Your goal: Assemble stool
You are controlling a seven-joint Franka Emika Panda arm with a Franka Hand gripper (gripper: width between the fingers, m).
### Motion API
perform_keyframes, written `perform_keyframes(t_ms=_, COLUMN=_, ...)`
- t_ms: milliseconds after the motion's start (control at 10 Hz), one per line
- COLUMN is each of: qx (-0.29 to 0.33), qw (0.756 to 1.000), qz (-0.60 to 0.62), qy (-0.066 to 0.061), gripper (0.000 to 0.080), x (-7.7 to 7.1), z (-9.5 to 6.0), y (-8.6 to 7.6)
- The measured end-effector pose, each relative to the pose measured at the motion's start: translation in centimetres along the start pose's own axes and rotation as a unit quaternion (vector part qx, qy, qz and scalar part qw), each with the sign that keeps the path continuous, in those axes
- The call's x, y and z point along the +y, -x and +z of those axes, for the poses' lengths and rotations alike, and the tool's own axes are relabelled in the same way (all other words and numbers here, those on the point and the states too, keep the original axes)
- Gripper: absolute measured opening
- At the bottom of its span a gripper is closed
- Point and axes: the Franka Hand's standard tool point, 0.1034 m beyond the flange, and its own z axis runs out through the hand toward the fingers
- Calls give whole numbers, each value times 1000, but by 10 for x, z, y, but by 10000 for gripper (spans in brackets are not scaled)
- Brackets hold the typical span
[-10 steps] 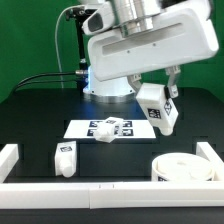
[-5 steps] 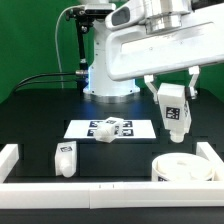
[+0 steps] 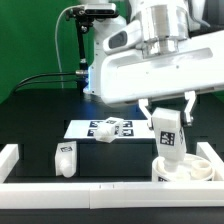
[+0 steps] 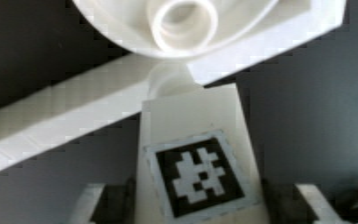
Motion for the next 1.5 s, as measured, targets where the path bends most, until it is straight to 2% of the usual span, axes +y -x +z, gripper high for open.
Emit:
perform_keyframes(t_ms=300, qx=-5, qw=1000, qz=-3, qy=0, gripper=323, x=0, z=-1, y=3)
perform_keyframes(t_ms=500, qx=-9, qw=1000, qz=-5, qy=-1, gripper=323, x=-1, z=-1, y=11)
perform_keyframes(t_ms=1000, qx=-24, qw=1000, qz=-16, qy=-2, gripper=323, x=-11, z=11, y=32)
perform_keyframes(t_ms=1200, qx=-28, qw=999, qz=-17, qy=1, gripper=323, x=-7, z=15, y=36)
perform_keyframes(t_ms=1500, qx=-3, qw=1000, qz=-25, qy=1, gripper=323, x=-2, z=15, y=35)
